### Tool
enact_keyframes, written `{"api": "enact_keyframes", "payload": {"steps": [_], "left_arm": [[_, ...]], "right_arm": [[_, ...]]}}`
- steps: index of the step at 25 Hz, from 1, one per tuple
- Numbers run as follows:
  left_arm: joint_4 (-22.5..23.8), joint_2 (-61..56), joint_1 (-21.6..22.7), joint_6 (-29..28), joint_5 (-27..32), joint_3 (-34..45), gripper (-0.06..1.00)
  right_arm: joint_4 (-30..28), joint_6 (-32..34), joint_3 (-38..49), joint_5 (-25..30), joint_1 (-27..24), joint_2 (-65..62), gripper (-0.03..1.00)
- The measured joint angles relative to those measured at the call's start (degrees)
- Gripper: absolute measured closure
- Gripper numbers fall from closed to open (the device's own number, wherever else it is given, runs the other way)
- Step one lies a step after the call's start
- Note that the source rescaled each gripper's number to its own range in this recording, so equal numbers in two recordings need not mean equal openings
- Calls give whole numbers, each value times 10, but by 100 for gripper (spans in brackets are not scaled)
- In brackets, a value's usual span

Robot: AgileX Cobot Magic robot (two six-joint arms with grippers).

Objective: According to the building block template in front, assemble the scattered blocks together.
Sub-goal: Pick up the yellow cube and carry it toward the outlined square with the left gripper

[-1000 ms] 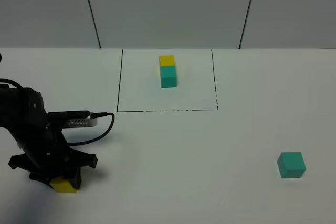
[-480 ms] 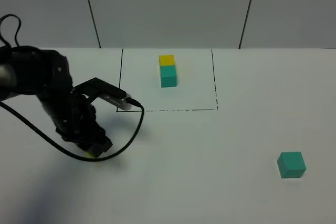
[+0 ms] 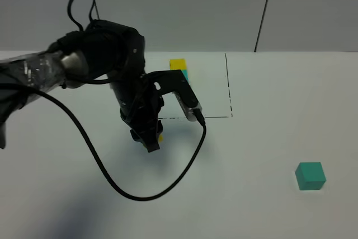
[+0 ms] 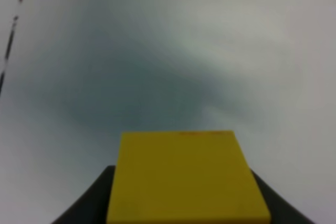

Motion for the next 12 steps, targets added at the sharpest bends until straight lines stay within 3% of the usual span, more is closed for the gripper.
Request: {"api": "enact_keyframes", "payload": {"steps": [12], "left_arm": [[23, 71, -36, 58, -6, -60, 94]], "right_arm": [[0, 3, 0, 0, 0, 0, 13]]}}
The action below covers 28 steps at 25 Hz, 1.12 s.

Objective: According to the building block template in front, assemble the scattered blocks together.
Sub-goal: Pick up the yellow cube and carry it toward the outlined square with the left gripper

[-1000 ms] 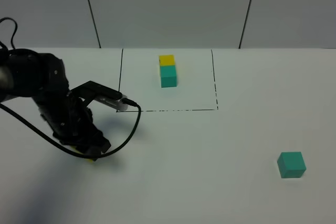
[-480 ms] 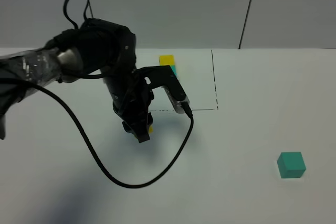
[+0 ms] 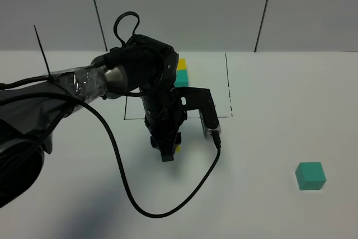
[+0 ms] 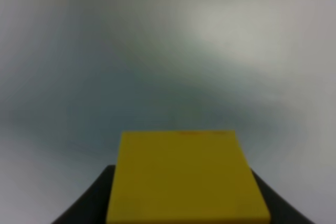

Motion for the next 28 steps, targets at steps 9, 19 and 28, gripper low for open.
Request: {"api": "enact_keyframes", "payload": {"steps": [9, 19, 28], "left_arm": [[10, 23, -4, 20, -17, -1, 94], [10, 45, -6, 34, -9, -32, 94], [-6, 76, -9, 58, 43, -105, 94]], "right_arm": [[0, 0, 0, 0, 0, 0, 15], [0, 0, 0, 0, 0, 0, 15], [0, 0, 0, 0, 0, 0, 15]]}}
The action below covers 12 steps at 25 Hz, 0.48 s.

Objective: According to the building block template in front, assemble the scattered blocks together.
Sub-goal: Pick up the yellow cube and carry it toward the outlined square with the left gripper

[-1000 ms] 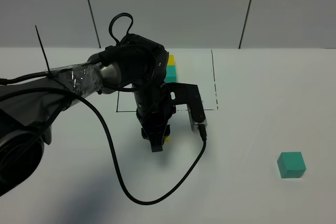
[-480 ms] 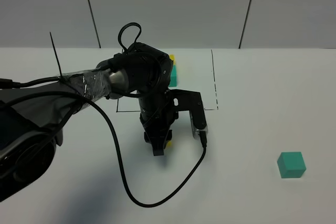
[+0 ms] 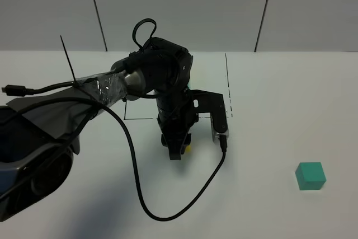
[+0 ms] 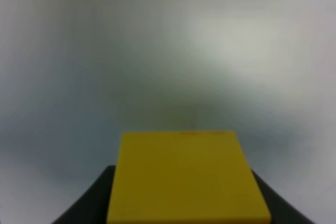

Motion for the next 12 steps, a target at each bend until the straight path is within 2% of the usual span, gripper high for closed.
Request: {"api": "enact_keyframes", "payload": {"steps": [6, 12], "left_arm": [[-2, 41, -1, 1, 30, -50, 94], [1, 58, -4, 2, 35, -59, 94]], "right_arm": [[0, 0, 0, 0, 0, 0, 15], [0, 0, 0, 0, 0, 0, 15]]}}
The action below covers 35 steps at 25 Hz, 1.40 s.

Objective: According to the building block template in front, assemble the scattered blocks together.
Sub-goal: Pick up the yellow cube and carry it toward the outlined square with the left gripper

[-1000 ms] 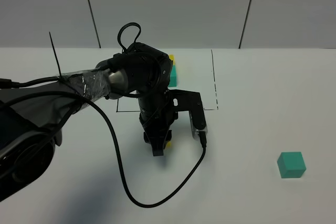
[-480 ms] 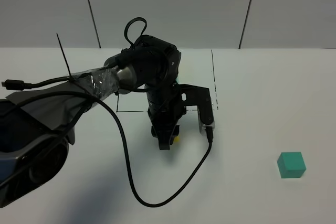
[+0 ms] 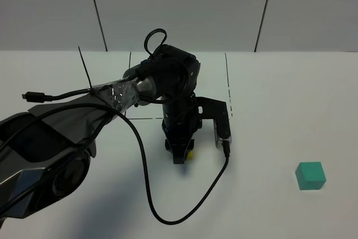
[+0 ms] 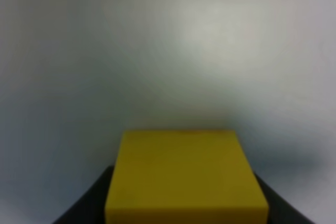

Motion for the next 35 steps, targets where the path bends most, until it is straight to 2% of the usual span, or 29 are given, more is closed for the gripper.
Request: {"api": "enact_keyframes", "payload": {"steps": [18, 20, 21, 22, 26, 28, 30, 35], "left_arm": [[23, 1, -2, 1, 0, -1, 94], [21, 1, -2, 1, 0, -1, 91], [16, 2, -2, 2, 0, -1, 84], [16, 2, -2, 2, 0, -1, 72], [12, 2, -2, 2, -3, -1, 15], [16, 2, -2, -1, -4, -1, -1], [16, 2, -4, -6, -3, -1, -6], [27, -8, -20, -46, 15, -1, -5]], "right_arm": [[0, 0, 0, 0, 0, 0, 15], [0, 0, 0, 0, 0, 0, 15], [0, 0, 0, 0, 0, 0, 15], [0, 0, 0, 0, 0, 0, 15], [0, 0, 0, 0, 0, 0, 15], [0, 0, 0, 0, 0, 0, 15], [0, 0, 0, 0, 0, 0, 15], [0, 0, 0, 0, 0, 0, 15]]}}
